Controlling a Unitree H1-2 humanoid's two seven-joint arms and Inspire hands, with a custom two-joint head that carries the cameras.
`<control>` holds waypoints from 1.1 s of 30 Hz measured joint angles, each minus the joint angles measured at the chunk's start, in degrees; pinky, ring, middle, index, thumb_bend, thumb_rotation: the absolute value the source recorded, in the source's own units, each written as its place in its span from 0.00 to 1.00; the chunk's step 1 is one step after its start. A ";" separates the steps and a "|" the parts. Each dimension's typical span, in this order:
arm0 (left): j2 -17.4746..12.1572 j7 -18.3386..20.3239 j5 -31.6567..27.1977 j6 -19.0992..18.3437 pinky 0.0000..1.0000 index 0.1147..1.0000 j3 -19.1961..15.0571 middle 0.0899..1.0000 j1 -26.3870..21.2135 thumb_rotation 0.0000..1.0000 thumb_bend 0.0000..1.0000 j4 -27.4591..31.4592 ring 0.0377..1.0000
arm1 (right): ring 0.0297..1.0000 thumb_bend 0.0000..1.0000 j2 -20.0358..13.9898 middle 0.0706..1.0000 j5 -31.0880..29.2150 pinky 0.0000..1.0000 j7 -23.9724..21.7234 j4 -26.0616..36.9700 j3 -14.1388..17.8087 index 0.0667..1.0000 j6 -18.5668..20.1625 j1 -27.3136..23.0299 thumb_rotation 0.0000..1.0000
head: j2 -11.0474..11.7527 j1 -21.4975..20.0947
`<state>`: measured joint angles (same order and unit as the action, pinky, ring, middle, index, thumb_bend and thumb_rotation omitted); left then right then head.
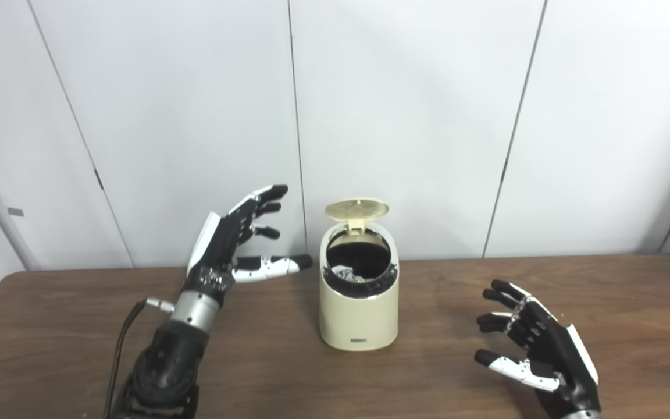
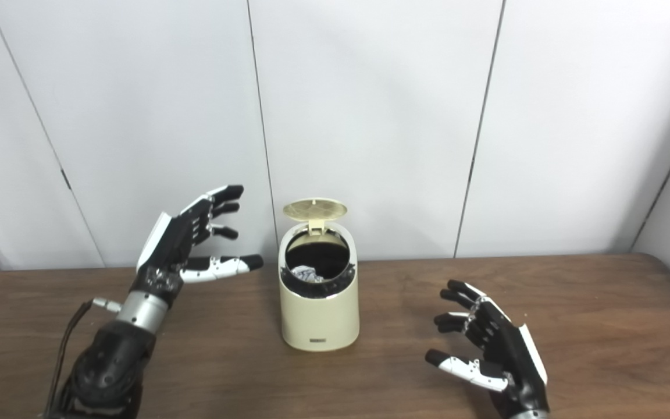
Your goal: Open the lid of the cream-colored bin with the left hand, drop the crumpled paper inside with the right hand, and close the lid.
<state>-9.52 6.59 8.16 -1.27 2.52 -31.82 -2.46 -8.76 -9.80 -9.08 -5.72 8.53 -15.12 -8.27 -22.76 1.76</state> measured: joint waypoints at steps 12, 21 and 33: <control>-0.26 1.20 3.34 0.11 0.77 0.86 2.95 0.86 -3.63 0.22 1.00 -1.82 0.89 | 0.57 0.75 0.05 0.73 3.66 0.54 1.14 3.59 -1.65 0.73 1.32 1.03 0.00 | 0.26 -1.05; -0.25 2.46 5.50 0.34 0.80 0.87 5.67 0.90 -6.79 0.28 1.00 -3.85 0.92 | 0.55 0.72 0.43 0.73 3.66 0.57 2.07 4.15 -1.79 0.75 2.84 1.35 0.00 | 0.26 -1.41; -0.89 3.45 13.36 0.27 0.81 0.83 9.79 0.89 -9.14 0.35 1.00 -5.26 0.90 | 0.54 0.74 0.84 0.72 3.69 0.60 2.41 4.15 -1.76 0.75 2.86 1.36 0.00 | 0.09 -1.84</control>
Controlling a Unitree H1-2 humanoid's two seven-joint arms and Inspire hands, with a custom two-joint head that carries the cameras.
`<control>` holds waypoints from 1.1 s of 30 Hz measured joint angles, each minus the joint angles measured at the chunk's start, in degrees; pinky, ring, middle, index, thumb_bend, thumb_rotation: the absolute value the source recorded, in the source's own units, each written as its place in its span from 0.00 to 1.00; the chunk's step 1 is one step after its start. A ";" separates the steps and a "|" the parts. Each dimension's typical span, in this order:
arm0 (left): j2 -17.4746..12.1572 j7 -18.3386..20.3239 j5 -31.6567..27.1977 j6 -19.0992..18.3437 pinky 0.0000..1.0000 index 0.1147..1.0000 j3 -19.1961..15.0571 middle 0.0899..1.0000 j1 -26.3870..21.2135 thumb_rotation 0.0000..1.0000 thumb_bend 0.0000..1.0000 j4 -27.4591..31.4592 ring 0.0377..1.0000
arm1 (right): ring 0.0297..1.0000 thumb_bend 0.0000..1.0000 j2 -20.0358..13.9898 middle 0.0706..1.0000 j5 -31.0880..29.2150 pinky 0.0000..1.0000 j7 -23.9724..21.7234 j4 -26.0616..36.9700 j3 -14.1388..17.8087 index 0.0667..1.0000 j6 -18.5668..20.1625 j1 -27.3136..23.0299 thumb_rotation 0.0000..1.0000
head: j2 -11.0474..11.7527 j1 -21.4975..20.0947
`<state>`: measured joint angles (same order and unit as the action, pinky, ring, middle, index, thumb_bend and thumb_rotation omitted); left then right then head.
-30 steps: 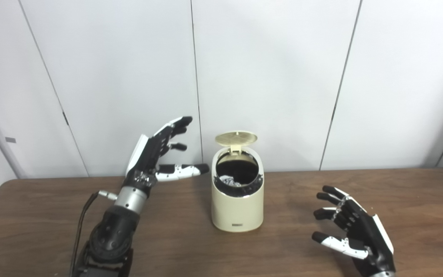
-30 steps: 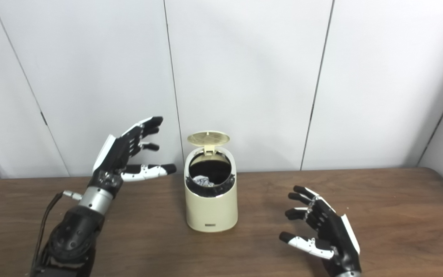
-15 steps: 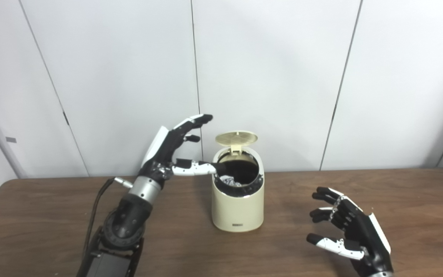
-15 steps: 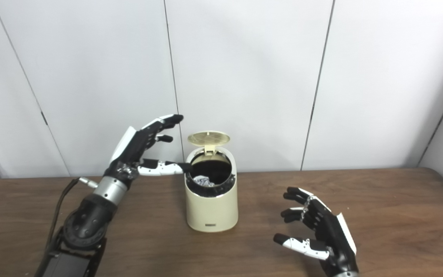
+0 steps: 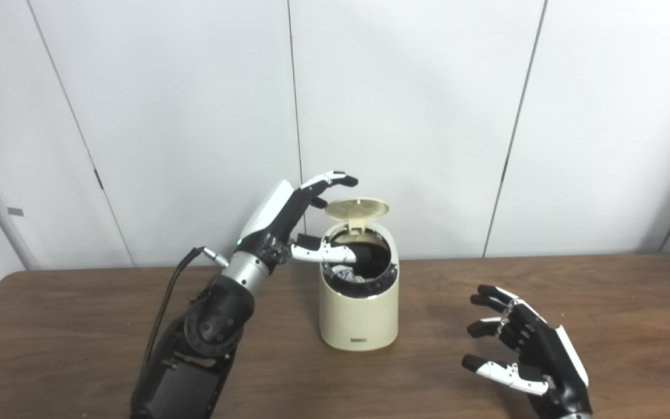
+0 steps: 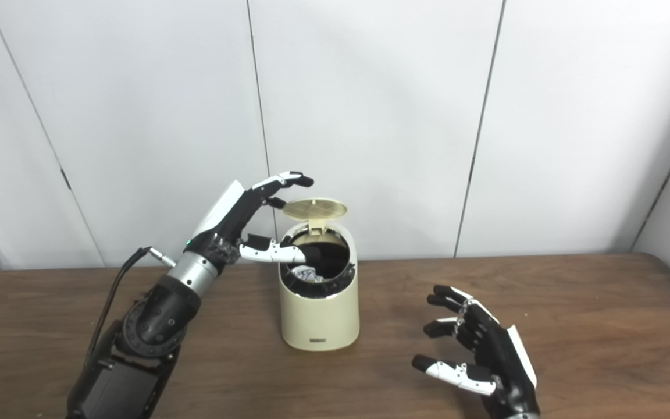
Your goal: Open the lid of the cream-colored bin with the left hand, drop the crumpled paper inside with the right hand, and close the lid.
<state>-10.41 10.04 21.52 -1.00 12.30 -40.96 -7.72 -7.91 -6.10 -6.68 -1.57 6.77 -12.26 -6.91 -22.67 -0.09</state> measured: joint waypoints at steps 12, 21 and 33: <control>-3.32 3.52 8.47 -0.31 0.63 0.68 4.62 0.72 -0.34 0.42 1.00 1.97 0.75 | 0.54 0.74 0.31 0.72 0.20 0.58 0.99 -0.03 0.08 0.74 -0.03 0.03 0.00 | -0.18 0.00; -5.65 3.84 20.58 0.29 0.67 0.61 8.38 0.66 -0.43 0.48 1.00 4.24 0.79 | 0.53 0.75 0.30 0.71 0.02 0.58 1.24 -0.04 0.07 0.73 -0.04 0.01 0.00 | -0.26 0.00; -6.20 3.89 23.54 2.39 0.65 0.59 8.68 0.64 -0.40 0.49 1.00 4.45 0.75 | 0.53 0.73 0.42 0.72 -0.36 0.59 1.36 -0.04 0.00 0.75 -0.06 0.02 0.00 | -0.35 -0.26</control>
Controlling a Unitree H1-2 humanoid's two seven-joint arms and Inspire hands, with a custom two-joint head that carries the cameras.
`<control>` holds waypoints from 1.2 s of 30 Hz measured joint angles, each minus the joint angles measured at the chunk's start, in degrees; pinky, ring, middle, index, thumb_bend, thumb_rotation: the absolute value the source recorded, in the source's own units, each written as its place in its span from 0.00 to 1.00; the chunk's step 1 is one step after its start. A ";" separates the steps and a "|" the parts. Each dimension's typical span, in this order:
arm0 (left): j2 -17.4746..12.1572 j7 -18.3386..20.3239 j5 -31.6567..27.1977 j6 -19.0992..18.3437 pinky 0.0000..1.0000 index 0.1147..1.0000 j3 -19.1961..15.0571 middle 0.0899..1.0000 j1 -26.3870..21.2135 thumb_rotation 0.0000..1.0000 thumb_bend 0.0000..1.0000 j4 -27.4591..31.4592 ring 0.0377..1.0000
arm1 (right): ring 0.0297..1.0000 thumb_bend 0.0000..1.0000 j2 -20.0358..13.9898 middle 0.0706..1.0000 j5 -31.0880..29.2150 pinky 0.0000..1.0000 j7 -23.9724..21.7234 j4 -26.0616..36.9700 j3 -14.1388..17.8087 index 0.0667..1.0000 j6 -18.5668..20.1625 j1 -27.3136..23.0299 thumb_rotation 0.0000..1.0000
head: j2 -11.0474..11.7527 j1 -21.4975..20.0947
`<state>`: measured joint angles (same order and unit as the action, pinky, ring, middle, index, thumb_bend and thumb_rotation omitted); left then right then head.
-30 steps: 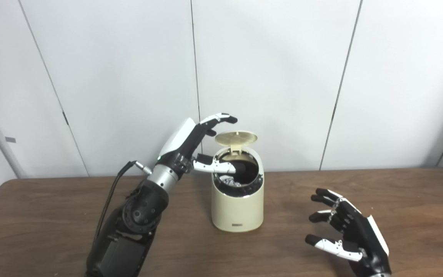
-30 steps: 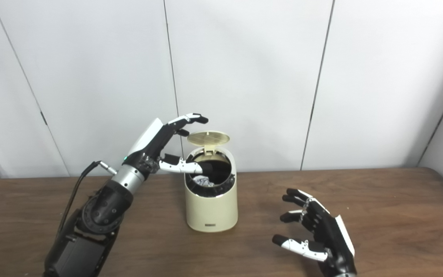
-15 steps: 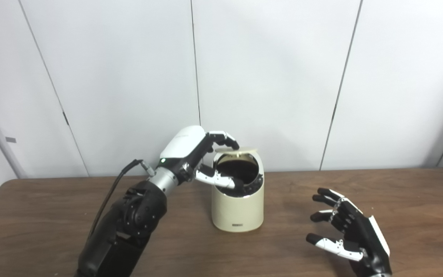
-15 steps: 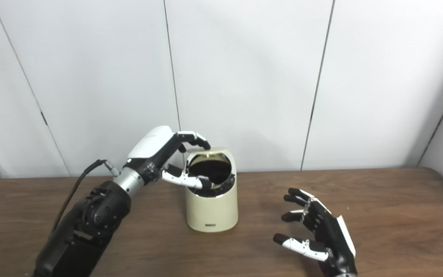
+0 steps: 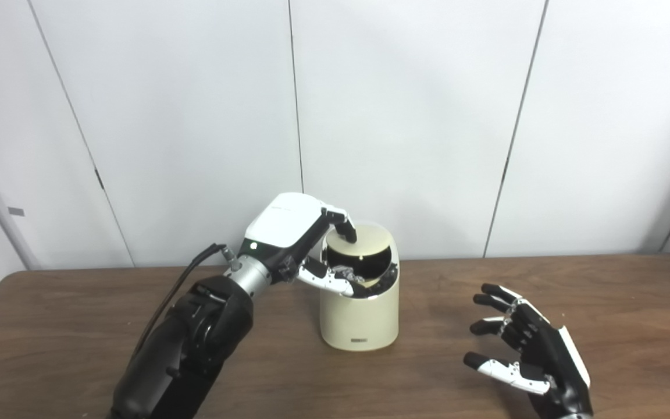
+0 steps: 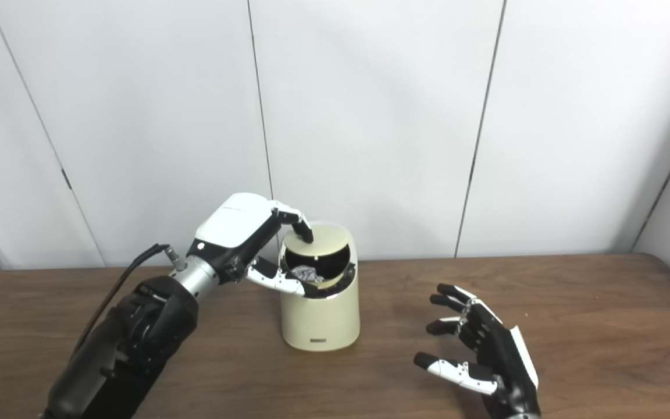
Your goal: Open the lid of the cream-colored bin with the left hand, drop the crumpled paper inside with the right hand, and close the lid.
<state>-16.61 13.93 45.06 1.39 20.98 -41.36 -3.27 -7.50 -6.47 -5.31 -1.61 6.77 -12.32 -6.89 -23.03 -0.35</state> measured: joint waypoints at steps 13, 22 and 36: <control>-0.22 0.16 -0.17 1.97 0.67 0.64 -0.07 0.67 0.59 0.48 1.00 0.08 0.78 | 0.52 0.75 0.00 0.70 0.58 0.60 0.09 -0.18 -0.25 0.75 -0.12 -0.08 0.00 | -0.53 -0.35; -0.18 1.07 -0.71 1.94 0.70 0.66 -0.41 0.68 2.00 0.43 1.00 1.32 0.79 | 0.52 0.75 0.26 0.70 0.92 0.57 0.55 1.23 -0.69 0.74 0.09 -0.10 0.00 | -1.14 -0.88; -0.21 1.24 -0.49 2.10 0.67 0.65 -0.11 0.67 2.82 0.43 1.00 1.47 0.78 | 0.52 0.72 0.44 0.71 0.92 0.58 0.71 1.65 -0.70 0.74 0.67 -0.10 0.00 | -2.02 -1.05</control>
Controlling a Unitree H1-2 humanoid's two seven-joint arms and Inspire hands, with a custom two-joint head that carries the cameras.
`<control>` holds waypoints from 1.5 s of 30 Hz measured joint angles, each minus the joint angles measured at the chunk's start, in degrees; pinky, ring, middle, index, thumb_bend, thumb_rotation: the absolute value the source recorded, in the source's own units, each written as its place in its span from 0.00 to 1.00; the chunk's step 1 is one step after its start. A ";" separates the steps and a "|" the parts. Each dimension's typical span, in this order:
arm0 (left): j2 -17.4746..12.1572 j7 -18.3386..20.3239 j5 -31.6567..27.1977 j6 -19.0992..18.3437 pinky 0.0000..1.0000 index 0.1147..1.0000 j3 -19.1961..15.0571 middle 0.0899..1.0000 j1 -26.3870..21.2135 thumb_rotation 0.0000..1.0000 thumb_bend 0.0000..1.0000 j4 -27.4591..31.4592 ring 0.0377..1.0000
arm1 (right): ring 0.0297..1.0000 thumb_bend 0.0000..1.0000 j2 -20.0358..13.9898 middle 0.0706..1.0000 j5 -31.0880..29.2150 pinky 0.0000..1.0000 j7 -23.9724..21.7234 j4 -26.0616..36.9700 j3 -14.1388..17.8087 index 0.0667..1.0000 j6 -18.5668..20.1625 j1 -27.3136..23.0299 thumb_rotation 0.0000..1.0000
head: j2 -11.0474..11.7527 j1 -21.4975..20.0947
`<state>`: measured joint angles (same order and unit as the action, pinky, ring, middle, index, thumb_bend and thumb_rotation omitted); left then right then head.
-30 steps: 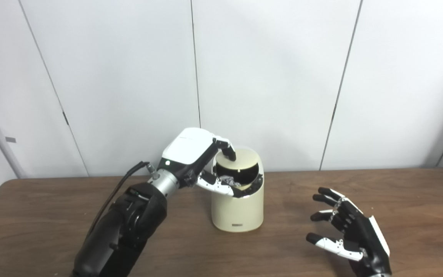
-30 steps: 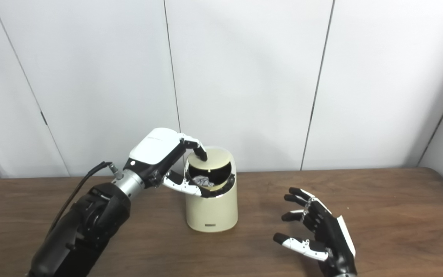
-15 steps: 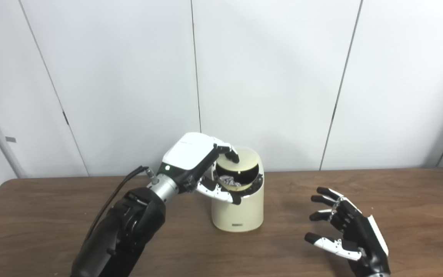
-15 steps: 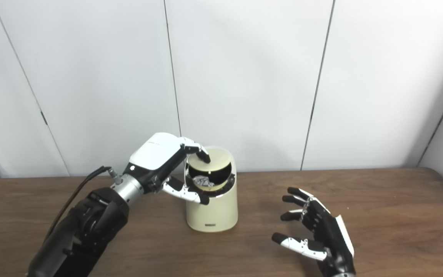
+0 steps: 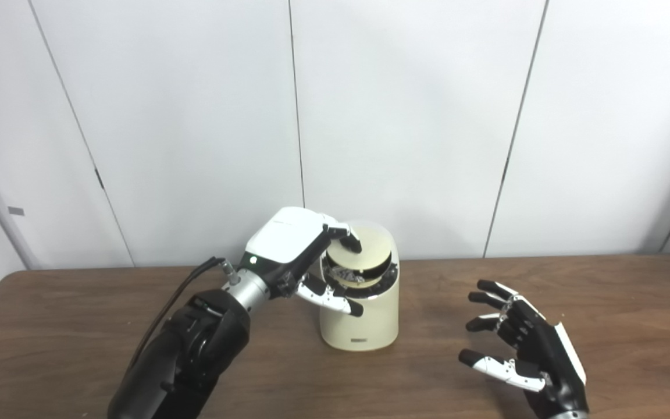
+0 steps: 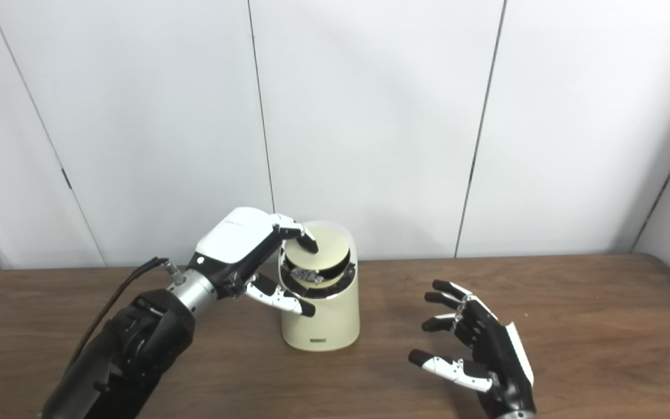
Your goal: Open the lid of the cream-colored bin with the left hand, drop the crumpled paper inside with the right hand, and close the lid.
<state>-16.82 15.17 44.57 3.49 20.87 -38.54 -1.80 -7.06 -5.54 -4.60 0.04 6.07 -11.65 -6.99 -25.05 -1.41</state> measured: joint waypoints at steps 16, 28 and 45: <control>-0.03 0.59 0.82 0.44 0.69 0.65 1.20 0.67 0.61 0.44 1.00 -0.01 0.78 | 0.53 0.74 0.00 0.70 0.39 0.57 0.21 0.00 0.03 0.73 0.04 -0.01 0.00 | -0.26 -0.17; -1.57 -4.35 9.42 4.75 0.78 0.67 5.39 0.69 1.26 0.49 1.00 -0.53 0.79 | 0.54 0.73 0.00 0.70 0.92 0.56 0.34 0.00 0.07 0.73 0.03 -0.01 0.00 | -0.61 -0.35; -2.08 -9.30 17.77 6.77 0.81 0.65 9.50 0.68 0.33 0.47 1.00 -2.65 0.81 | 0.54 0.73 0.00 0.70 0.81 0.55 0.98 0.33 0.17 0.73 0.10 0.00 0.00 | -0.97 -0.44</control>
<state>-18.89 5.87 62.35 10.26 30.37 -38.21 -4.45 -7.06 -4.74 -3.62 0.38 6.25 -11.55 -6.99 -26.02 -1.85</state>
